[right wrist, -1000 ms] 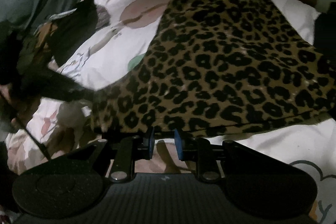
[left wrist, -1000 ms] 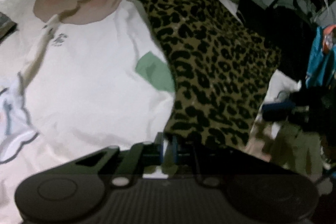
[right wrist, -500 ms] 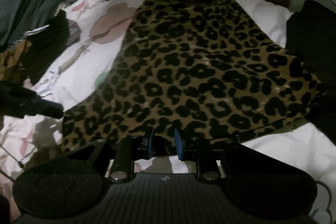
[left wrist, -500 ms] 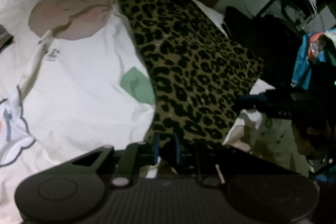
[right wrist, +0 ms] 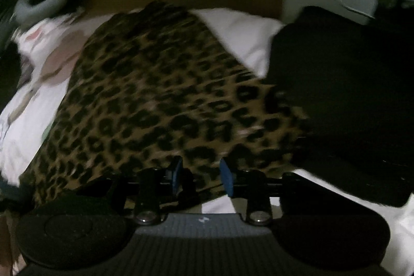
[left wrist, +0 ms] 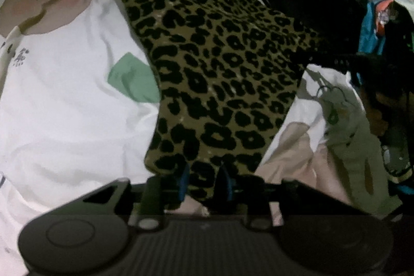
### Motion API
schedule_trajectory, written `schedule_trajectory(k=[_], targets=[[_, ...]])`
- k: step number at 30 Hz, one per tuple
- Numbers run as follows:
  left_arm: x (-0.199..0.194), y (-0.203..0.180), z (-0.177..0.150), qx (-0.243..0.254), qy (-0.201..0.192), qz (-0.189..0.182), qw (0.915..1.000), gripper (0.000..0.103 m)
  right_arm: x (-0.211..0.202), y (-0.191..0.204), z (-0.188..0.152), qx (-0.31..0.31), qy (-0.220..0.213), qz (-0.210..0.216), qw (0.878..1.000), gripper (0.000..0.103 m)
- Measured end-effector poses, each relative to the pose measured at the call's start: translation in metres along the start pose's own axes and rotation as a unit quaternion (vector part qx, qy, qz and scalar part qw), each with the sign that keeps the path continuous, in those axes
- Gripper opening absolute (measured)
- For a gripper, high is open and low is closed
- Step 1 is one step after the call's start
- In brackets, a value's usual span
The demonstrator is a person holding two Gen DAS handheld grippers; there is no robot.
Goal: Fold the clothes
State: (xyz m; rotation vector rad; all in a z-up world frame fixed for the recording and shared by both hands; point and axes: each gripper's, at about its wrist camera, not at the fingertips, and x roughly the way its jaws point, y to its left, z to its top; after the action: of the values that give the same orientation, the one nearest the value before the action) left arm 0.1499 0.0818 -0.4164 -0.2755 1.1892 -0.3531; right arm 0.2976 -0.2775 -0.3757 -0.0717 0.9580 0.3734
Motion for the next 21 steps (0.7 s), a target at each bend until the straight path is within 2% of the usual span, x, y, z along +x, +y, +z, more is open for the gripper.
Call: schedule_trajectory(k=[7, 13, 16, 21], targets=[[-0.013, 0.007, -0.001, -0.021, -0.001, -0.005, 0.9998, 0.036, -0.011, -0.034, -0.005, 0.060, -0.011, -0.017, 0.998, 0.042], [-0.017, 0.020, -0.003, -0.056, -0.003, -0.001, 0.9984, 0.038, -0.011, -0.061, -0.014, 0.137, -0.004, -0.014, 0.991, 0.045], [-0.016, 0.028, -0.005, -0.081, -0.002, 0.000, 0.9967, 0.041, -0.006, -0.074, -0.020, 0.188, -0.004, 0.011, 0.982, 0.052], [-0.014, 0.037, -0.007, -0.109, 0.003, 0.003, 0.9940, 0.041, 0.009, -0.085, -0.028, 0.257, -0.009, 0.047, 0.965, 0.058]])
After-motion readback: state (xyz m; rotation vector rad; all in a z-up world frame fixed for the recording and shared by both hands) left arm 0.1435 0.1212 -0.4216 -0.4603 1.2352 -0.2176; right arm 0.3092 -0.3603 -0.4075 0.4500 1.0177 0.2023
